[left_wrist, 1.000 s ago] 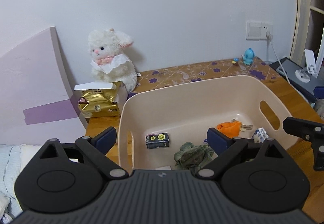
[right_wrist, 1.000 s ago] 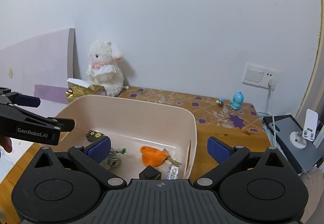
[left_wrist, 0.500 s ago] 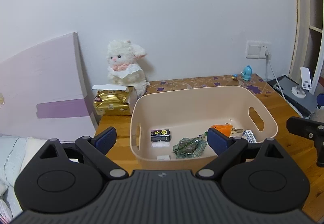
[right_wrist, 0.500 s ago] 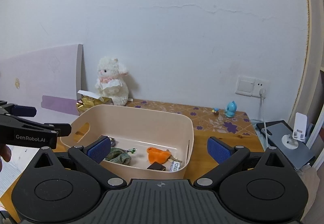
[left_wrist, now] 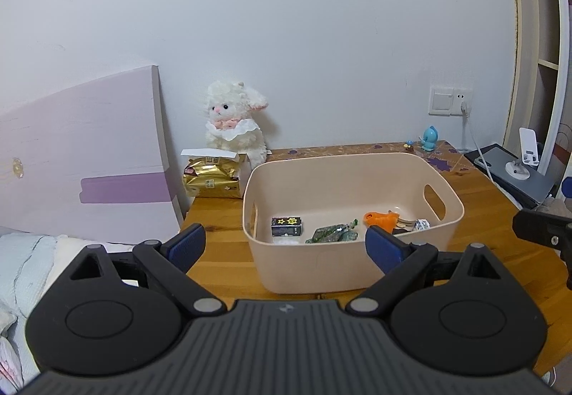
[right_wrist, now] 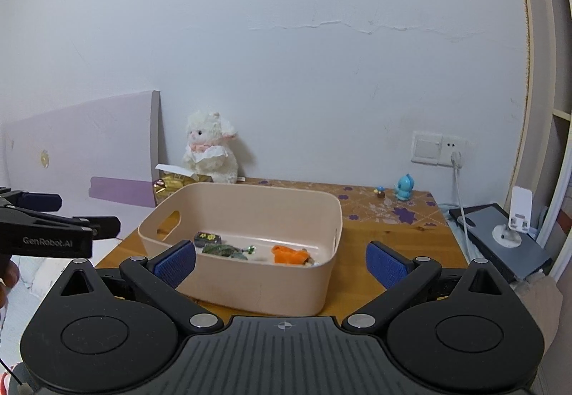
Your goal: Organize objects
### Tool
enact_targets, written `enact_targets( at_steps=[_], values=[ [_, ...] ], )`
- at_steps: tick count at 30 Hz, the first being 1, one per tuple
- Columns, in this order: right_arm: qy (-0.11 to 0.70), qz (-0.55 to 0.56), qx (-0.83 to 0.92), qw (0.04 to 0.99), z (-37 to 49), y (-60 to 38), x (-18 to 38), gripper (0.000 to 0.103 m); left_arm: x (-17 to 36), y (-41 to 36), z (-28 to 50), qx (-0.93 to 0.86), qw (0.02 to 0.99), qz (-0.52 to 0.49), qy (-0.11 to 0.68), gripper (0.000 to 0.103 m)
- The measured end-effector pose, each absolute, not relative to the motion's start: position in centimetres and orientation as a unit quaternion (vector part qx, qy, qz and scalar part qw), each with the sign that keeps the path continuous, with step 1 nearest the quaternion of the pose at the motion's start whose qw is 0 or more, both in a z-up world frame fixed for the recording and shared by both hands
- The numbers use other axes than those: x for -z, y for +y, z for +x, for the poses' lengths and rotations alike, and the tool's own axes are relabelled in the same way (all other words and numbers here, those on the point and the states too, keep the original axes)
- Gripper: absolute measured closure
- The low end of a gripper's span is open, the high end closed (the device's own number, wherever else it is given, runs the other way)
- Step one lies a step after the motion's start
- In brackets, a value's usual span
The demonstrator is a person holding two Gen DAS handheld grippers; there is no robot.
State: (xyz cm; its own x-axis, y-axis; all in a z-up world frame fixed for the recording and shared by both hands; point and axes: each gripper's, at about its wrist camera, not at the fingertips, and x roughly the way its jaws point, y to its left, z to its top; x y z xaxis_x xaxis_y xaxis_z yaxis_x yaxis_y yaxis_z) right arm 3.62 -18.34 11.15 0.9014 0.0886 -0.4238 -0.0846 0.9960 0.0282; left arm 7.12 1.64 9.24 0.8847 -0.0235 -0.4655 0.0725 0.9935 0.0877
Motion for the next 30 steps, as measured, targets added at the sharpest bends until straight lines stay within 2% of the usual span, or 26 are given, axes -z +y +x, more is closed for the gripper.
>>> enact_targets(
  at_steps=[17, 30],
  values=[
    [0.232, 0.026, -0.041, 0.972, -1.7, -19.0, -9.6, 0.0, -7.9, 2.1, 0.8, 0.029, 0.971, 0.036, 0.234, 0.006],
    [0.237, 0.035, -0.036, 0.97, -4.8, -19.3, -8.8, 0.0, -6.7, 2.2, -2.1, 0.047, 0.964, 0.02, 0.26, 0.006]
  ],
)
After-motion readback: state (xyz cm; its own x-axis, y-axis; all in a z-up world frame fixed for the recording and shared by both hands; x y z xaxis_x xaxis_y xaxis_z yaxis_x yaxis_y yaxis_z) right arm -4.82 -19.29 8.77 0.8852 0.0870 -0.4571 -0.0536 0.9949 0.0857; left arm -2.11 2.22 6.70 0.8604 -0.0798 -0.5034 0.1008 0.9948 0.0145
